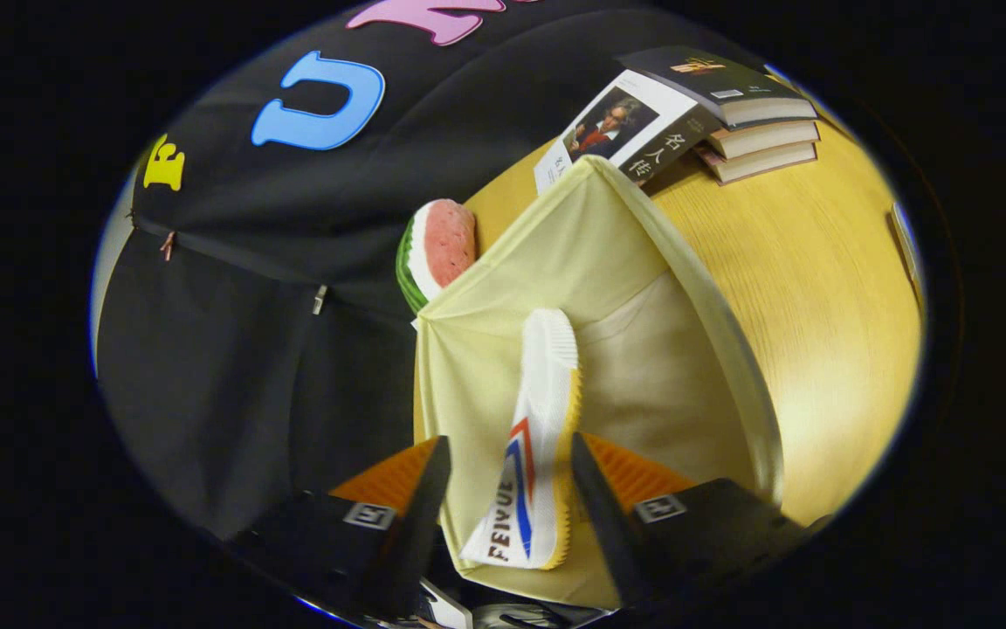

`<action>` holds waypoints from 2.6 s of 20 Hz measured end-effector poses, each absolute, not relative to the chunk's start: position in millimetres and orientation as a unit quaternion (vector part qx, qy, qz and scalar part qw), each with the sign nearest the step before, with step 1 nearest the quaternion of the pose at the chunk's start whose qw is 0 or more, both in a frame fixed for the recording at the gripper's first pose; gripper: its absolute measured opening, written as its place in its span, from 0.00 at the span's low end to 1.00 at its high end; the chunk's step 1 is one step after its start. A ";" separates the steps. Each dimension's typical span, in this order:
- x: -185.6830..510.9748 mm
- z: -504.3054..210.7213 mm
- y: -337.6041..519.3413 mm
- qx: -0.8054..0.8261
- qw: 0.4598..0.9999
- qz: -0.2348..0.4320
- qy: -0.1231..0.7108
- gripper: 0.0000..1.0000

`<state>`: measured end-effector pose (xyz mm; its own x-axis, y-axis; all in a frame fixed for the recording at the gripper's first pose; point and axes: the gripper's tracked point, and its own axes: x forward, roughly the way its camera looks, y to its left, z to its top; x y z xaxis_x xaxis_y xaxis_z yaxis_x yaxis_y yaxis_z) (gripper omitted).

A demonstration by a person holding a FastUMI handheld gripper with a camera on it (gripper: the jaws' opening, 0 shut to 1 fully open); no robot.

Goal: Open the storage box then place both shoes into the box .Put the left shoe in first, then the right shoe, with the right side of both shoes facing outward in a uniform manner.

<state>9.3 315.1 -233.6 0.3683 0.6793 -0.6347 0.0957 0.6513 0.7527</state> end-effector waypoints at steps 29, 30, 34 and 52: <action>-35.5 -293.7 -151.1 -0.001 0.866 0.064 0.495 0.99; -40.8 -304.9 -157.8 -0.008 0.858 0.064 0.509 0.99; -53.1 -330.9 -164.9 -0.021 0.834 0.077 0.545 0.99; -25.2 -389.9 -133.9 0.083 0.801 0.089 0.587 0.44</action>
<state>-25.2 -133.9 -389.9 0.2957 0.2394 -0.9248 -0.0457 0.9705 0.2366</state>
